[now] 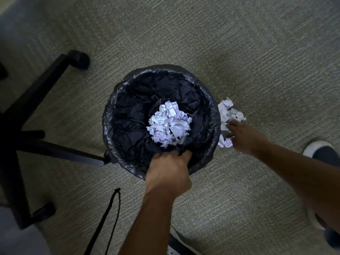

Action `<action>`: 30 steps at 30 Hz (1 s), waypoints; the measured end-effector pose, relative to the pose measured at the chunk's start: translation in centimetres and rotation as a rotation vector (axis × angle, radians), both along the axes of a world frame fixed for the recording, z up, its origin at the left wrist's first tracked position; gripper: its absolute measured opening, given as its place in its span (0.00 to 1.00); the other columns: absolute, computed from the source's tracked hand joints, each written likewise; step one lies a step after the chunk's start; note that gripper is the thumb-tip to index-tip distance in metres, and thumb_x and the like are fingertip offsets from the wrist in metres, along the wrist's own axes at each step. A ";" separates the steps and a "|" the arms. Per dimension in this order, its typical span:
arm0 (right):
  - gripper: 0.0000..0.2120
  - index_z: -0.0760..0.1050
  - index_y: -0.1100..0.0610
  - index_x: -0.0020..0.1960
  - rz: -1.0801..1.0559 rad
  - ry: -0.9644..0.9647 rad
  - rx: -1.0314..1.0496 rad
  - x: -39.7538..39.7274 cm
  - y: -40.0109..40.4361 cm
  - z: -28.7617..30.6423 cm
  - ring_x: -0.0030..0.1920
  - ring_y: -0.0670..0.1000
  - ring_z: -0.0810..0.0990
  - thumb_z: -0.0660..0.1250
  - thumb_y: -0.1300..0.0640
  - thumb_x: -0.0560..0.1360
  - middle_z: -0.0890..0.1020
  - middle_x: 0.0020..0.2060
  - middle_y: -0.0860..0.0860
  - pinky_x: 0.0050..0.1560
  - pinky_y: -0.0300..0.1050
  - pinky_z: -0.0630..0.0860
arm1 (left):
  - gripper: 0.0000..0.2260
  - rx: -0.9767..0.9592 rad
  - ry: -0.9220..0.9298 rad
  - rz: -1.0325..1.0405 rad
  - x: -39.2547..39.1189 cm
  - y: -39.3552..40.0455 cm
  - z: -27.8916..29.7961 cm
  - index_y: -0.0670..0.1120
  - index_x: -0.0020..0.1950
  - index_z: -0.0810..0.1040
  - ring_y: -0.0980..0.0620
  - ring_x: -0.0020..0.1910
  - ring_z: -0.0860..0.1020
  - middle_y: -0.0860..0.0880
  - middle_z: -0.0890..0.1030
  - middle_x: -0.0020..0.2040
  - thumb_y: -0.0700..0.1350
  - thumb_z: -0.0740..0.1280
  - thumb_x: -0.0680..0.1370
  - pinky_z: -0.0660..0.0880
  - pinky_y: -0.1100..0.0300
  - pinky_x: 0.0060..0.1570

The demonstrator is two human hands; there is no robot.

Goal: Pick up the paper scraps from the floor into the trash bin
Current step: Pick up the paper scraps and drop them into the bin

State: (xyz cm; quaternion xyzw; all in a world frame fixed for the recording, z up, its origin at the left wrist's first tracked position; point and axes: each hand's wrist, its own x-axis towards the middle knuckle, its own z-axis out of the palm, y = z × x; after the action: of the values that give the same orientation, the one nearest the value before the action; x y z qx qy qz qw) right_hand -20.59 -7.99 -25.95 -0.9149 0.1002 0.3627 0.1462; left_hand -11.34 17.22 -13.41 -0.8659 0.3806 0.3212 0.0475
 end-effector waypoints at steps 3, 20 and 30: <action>0.22 0.73 0.66 0.70 -0.279 -0.167 0.041 -1.2 0.5 1.5 0.69 0.62 0.73 0.66 0.62 0.77 0.71 0.71 0.61 0.66 0.54 0.73 | 0.21 0.019 0.014 0.000 0.2 -0.1 0.3 0.54 0.60 0.70 0.46 0.44 0.76 0.50 0.77 0.45 0.46 0.66 0.67 0.70 0.54 0.48; 0.19 0.79 0.62 0.66 -0.391 -0.954 0.527 3.8 9.5 15.9 0.62 0.45 0.79 0.68 0.72 0.76 0.76 0.69 0.56 0.58 0.35 0.77 | 0.21 0.049 0.060 0.105 0.0 -0.4 1.1 0.50 0.61 0.69 0.42 0.51 0.78 0.47 0.79 0.52 0.44 0.64 0.68 0.72 0.50 0.52; 0.09 0.84 0.60 0.51 -0.882 -1.003 0.330 5.0 4.7 11.1 0.50 0.51 0.79 0.66 0.69 0.77 0.78 0.50 0.51 0.47 0.48 0.79 | 0.20 0.090 0.064 0.040 1.1 -2.1 1.3 0.49 0.60 0.71 0.42 0.47 0.78 0.46 0.80 0.46 0.44 0.65 0.68 0.74 0.51 0.47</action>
State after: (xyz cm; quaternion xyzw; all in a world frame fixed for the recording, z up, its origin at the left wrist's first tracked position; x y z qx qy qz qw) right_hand -15.58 -3.27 -14.84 -0.8117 0.3269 -0.1875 0.4463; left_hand -10.25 15.08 -12.08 -0.8597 0.3496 0.3662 0.0678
